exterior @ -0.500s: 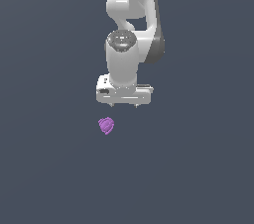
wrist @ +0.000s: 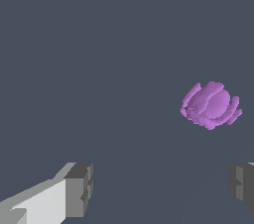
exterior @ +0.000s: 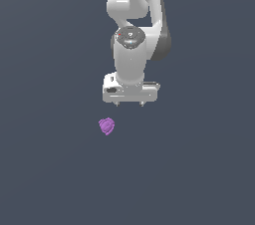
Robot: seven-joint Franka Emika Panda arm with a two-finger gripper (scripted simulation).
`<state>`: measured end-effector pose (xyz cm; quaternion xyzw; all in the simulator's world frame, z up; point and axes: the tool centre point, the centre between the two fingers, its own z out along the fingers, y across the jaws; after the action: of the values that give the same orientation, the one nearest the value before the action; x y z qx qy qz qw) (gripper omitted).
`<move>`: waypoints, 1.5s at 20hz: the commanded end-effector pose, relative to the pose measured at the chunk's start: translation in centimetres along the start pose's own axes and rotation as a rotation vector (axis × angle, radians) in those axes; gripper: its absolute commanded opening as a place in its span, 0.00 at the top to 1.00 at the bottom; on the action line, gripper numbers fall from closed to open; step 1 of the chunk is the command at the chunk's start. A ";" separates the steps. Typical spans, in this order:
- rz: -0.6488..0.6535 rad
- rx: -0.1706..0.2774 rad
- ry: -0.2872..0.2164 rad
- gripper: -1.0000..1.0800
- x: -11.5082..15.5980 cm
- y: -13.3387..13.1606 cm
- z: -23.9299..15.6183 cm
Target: Pick up the object and move it to a goal position.
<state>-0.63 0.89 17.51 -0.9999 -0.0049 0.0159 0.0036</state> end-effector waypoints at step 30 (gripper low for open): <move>0.593 0.007 0.027 0.04 2.6 9.6 7.2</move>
<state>1.73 -8.05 10.52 -0.9625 0.2713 0.0044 0.0030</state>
